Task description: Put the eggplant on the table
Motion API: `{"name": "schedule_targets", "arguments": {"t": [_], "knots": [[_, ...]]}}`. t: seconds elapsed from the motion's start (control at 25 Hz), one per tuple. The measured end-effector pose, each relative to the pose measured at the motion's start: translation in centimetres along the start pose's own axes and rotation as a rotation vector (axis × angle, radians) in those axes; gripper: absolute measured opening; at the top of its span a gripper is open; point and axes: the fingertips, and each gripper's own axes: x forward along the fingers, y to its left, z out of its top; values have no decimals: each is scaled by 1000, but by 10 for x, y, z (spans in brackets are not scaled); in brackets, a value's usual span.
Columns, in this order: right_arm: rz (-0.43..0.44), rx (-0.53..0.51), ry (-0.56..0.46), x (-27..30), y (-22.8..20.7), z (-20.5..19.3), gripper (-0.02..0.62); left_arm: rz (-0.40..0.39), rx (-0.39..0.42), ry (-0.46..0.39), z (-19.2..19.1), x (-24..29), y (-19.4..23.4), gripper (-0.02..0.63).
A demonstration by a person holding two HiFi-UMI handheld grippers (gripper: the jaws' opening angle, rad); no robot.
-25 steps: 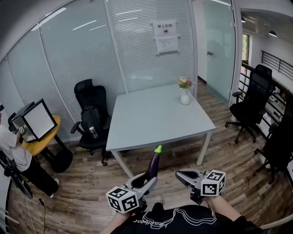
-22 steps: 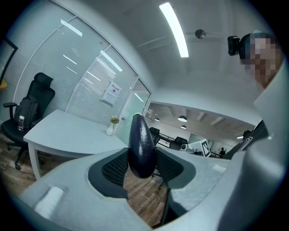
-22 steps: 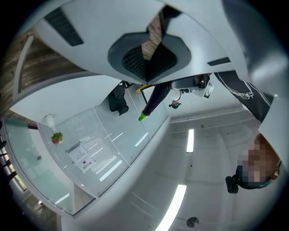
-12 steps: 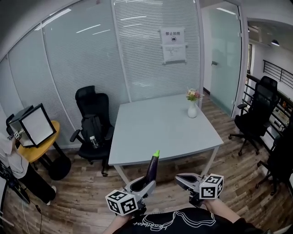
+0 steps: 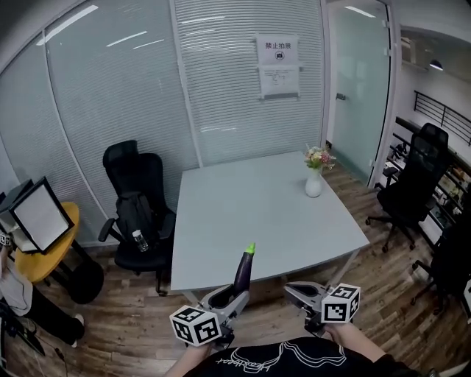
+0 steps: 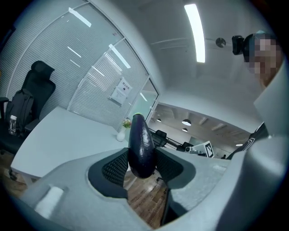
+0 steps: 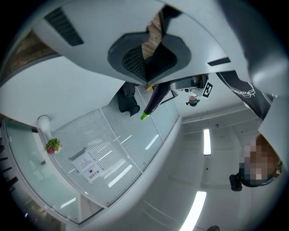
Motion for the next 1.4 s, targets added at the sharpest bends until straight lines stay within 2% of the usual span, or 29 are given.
{"name": "schedule_targets", "arguments": {"t": [0.2,0.52,1.0,1.4], "knots": [[-18,-4,-12,44,-32,20,9,-17,2,10,24,20,49,198],[-17,9,-55,112,-67,41,9,3,28,21,60,36,121,198],[-71,16,-57,117,-90,46,9,-51,9,41,60,61,139,198],[-56,54,-43,135,-133,50,9,0,-19,62,60,91,171,198]]}}
